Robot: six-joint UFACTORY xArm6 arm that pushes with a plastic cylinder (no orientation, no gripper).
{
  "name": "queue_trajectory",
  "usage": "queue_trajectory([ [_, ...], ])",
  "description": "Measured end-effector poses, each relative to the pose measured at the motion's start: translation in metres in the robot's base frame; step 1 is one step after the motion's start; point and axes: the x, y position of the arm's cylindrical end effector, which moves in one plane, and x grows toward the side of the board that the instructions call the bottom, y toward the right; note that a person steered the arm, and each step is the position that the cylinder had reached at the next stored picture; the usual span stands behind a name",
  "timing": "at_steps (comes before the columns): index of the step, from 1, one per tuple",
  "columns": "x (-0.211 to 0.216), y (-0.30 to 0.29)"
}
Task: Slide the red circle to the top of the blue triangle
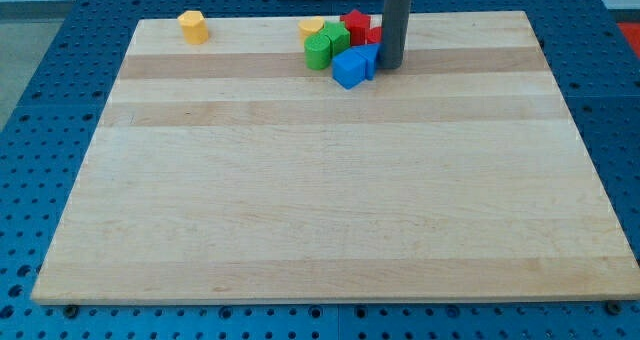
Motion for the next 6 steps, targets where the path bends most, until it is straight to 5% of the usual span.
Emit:
queue_trajectory([
  [3, -0.02, 0.033],
  [6, -0.03, -0.001],
])
